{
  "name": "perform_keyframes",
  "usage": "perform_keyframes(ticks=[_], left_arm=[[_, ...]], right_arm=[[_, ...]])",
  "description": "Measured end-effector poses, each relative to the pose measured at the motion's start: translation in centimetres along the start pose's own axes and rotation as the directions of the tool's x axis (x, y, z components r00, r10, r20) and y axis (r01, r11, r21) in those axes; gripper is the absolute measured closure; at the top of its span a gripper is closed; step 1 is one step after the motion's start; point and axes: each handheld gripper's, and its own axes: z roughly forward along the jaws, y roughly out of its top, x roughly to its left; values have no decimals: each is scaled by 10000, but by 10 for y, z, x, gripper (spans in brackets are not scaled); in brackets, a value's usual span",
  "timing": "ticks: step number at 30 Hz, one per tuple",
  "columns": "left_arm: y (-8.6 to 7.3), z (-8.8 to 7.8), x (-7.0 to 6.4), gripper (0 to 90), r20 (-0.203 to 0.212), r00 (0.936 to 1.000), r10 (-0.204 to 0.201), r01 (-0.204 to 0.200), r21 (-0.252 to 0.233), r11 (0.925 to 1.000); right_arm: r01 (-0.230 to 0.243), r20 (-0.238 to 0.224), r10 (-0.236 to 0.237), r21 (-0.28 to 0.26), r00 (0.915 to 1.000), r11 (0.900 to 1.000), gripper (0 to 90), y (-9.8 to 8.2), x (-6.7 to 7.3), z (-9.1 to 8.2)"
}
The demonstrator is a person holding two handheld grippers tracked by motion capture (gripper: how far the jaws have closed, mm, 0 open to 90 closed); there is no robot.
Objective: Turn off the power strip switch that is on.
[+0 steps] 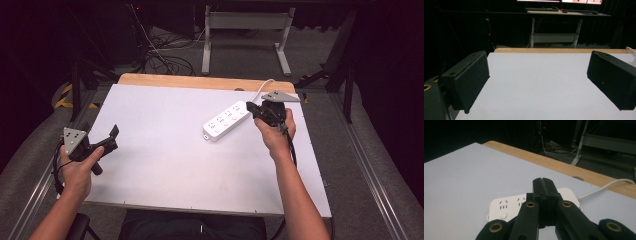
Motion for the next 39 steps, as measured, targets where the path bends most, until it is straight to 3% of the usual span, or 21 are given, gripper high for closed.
perform_keyframes(ticks=[6,11,22,33,39], left_arm=[[0,0,0,47,-24,10000,69,-69,-2,10000],[1,-1,0,52,-22,9999,126,-126,-67,9999],[0,-2,0,55,88,9998,203,-203,-64,9998],[0,-4,1,55,43,9998,202,-202,-35,9998],[0,-5,2,55,26,9999,169,-169,-12,9999]], right_arm=[[-177,10,177,116,9998,9998,900,12,-10,19],[-23,27,22,369,10000,9993,900,12,-10,30],[25,20,-28,1306,10000,9914,900,4,-12,63],[-93,99,75,1918,9999,9814,900,-6,-20,80],[34,228,-88,2285,9997,9735,900,-11,-23,94]])
